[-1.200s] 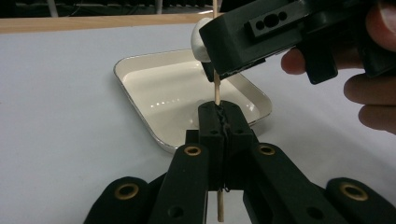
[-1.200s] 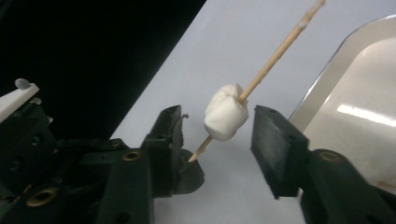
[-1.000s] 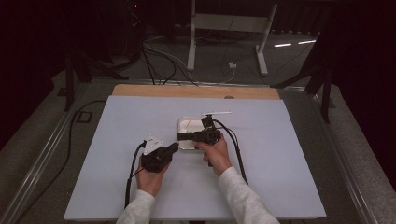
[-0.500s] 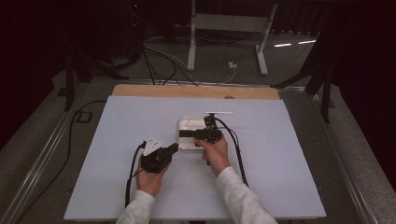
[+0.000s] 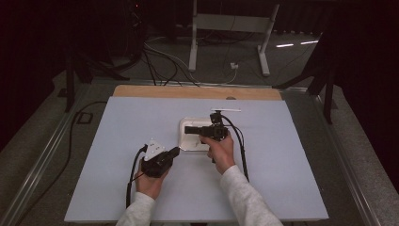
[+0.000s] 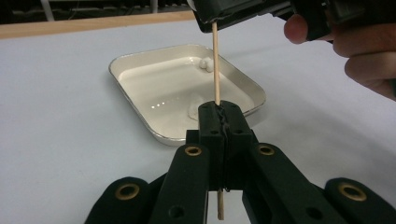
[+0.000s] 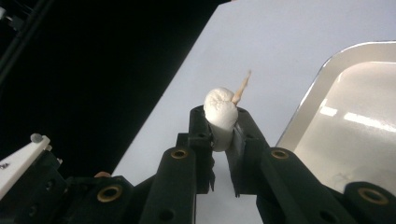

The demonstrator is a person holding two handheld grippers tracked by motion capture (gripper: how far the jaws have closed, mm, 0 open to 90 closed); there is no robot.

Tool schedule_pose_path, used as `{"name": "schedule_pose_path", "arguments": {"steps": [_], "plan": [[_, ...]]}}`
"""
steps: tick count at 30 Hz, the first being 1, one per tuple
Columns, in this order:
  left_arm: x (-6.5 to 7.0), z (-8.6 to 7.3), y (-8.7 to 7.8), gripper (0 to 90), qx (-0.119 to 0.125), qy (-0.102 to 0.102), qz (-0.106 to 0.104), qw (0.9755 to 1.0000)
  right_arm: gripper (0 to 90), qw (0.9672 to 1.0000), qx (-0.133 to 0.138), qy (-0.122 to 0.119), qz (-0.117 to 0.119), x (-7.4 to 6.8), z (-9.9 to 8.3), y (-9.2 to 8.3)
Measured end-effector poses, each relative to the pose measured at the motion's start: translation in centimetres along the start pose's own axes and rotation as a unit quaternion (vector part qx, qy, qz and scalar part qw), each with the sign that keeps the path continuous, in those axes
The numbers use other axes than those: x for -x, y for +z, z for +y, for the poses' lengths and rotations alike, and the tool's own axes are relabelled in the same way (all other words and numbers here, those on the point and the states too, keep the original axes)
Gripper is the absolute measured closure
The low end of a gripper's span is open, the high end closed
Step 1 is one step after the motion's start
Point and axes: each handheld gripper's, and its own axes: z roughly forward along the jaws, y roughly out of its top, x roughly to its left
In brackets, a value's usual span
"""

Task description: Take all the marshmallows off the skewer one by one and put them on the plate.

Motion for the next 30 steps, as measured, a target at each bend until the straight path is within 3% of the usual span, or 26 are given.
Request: {"name": "schedule_pose_path", "arguments": {"steps": [17, 20, 22, 30], "plan": [[-0.1, -0.3, -0.7, 90.0, -0.012, 0.014, 0.01, 0.9998, 81.6, 0.9998, -0.006, 0.016, 0.005, 0.9, 0.5, 0.4], [-0.1, -0.3, -0.8, 90.0, -0.013, 0.016, 0.011, 0.9997, 81.7, 0.9999, -0.006, 0.015, 0.004, 1.0, 0.4, 0.4], [-0.2, -0.4, -0.9, 90.0, -0.014, 0.019, 0.013, 0.9996, 81.7, 1.0, 0.003, -0.001, -0.001, 0.7, 0.4, 0.4], [-0.2, -0.5, -1.3, 90.0, -0.016, 0.022, 0.019, 0.9994, 81.7, 0.9997, -0.009, 0.019, 0.011, 1.1, 0.7, 0.7]]}}
